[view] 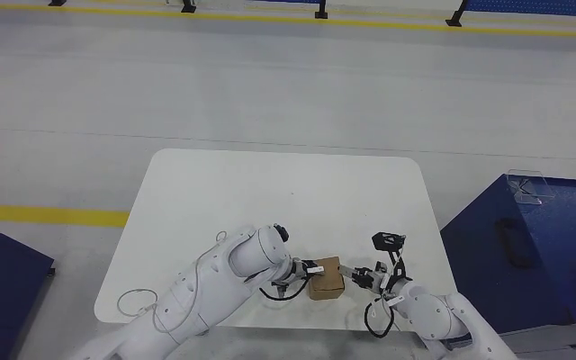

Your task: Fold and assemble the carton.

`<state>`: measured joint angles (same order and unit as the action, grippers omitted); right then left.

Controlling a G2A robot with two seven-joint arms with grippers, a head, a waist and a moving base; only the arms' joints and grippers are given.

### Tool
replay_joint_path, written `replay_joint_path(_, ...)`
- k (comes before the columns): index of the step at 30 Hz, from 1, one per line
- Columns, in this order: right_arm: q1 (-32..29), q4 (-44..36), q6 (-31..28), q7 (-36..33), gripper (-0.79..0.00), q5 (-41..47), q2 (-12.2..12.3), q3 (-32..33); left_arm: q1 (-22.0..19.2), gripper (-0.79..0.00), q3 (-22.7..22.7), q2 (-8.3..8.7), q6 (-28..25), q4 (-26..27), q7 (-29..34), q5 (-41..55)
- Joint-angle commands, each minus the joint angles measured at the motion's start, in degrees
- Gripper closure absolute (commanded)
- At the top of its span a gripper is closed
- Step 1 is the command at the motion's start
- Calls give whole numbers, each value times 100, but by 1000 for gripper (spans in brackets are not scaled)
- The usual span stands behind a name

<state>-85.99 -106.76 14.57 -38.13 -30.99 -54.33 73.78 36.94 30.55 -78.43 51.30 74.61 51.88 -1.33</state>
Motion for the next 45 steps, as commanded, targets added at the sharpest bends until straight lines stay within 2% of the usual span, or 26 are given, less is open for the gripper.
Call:
replay_joint_path(1,49,60,39,-14,-785,-65,-15,-67,-3,-785,2,-2,-2,-4,-2,1)
replay_joint_path(9,241,197,243,-45,-785,-195,-78,-241,13,-785,48,8,-41,39,-55,-15)
replay_joint_path(14,205,114,231,-57,-785,-87,-91,-150,77,-785,219,47,-258,218,-175,25)
replay_joint_path(16,229,167,284,-59,-785,-120,-100,-157,131,-785,333,83,-451,375,-249,23)
replay_joint_path(20,348,268,407,-45,-785,-184,-138,-266,419,-785,825,218,-1296,1015,-530,113)
replay_joint_path(21,371,280,424,-45,-785,-193,-147,-286,460,-785,878,233,-1369,1081,-555,124)
replay_joint_path(27,464,325,536,-22,-785,-292,-192,-402,460,-785,878,233,-1369,1081,-555,124)
replay_joint_path(33,464,208,761,23,-785,161,-224,-183,460,-785,878,233,-1369,1081,-555,124)
replay_joint_path(35,464,208,761,23,-785,161,-224,-183,519,-785,866,241,-1510,1182,-619,59)
replay_joint_path(39,462,280,772,60,-785,423,-240,-98,771,-785,704,474,-2558,1890,-979,-1783)
replay_joint_path(41,536,386,881,-37,-785,858,-260,61,1039,-785,717,613,-2441,2060,-1299,-2835)
replay_joint_path(42,598,471,935,-177,-785,1096,-265,142,1201,-785,737,659,-2516,2270,-1406,-3053)
replay_joint_path(44,780,729,1205,-572,-785,1590,-275,302,1493,-785,806,778,-3205,2508,-1404,-3368)
replay_joint_path(45,909,860,1342,-731,-785,1819,-281,375,1626,-785,952,834,-3132,2503,-1561,-3604)
